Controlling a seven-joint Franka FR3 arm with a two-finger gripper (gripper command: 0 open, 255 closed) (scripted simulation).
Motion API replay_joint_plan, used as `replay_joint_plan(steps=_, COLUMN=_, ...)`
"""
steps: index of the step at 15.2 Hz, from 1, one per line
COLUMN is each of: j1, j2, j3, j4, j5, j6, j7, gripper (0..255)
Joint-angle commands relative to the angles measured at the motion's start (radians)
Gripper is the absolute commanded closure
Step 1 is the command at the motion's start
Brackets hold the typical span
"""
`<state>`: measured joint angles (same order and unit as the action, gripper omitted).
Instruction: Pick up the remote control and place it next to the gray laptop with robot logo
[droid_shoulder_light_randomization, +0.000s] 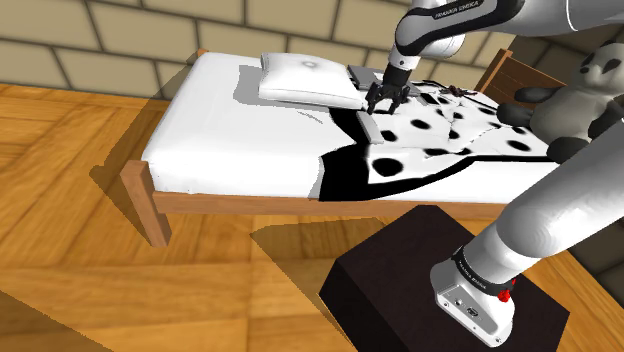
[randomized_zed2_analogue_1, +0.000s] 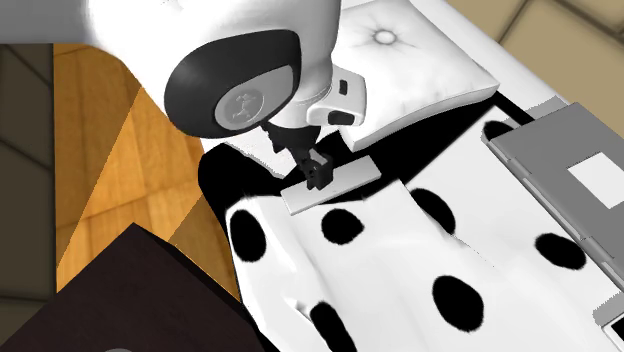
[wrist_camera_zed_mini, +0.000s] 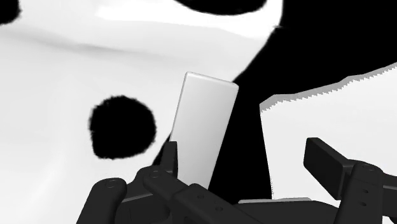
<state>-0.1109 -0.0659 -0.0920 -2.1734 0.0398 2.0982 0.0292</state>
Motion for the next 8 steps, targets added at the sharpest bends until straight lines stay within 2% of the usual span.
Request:
replay_joint_plan(steps=1, j1=-0.011, j2=0.076, j3=-0.011, j4=0.045, j5=0.000, j6=0.031, j7=0.004, gripper=0)
replay_joint_plan(steps=5, j1=-0.030, j2=0.213, j3=-0.029, j4=0.133, j5=0.005, j6=0.080, j7=0.018, gripper=0)
replay_joint_plan(steps=8, j1=-0.031, j2=0.230, j3=-0.029, j4=0.124, j5=0.008, j6=0.106, j7=0.016, gripper=0)
